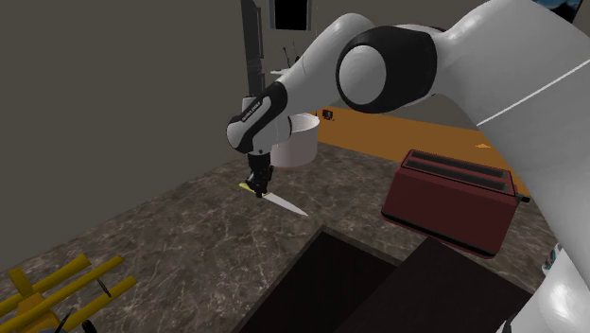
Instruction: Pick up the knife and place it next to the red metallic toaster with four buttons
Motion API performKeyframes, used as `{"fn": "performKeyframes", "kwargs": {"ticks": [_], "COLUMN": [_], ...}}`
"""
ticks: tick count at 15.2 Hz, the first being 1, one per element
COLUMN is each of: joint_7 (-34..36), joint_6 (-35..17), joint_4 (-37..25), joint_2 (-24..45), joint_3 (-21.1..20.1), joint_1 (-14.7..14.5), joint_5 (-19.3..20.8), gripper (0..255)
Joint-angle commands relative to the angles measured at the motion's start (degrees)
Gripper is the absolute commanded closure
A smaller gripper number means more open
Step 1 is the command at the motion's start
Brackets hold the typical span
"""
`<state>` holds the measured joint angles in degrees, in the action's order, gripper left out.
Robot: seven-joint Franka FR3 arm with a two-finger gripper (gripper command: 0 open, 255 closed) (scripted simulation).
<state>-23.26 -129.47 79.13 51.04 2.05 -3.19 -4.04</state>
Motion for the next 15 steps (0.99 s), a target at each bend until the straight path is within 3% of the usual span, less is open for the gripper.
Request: {"fn": "performKeyframes", "kwargs": {"ticks": [1, 15], "joint_7": [0.02, 0.33], "joint_6": [0.72, 7.26], "joint_4": [0.60, 0.69], "joint_2": [-1.31, -7.93], "joint_3": [0.04, 0.30], "joint_1": [-0.02, -0.15], "joint_5": [0.04, 0.34], "gripper": [255, 255]}}
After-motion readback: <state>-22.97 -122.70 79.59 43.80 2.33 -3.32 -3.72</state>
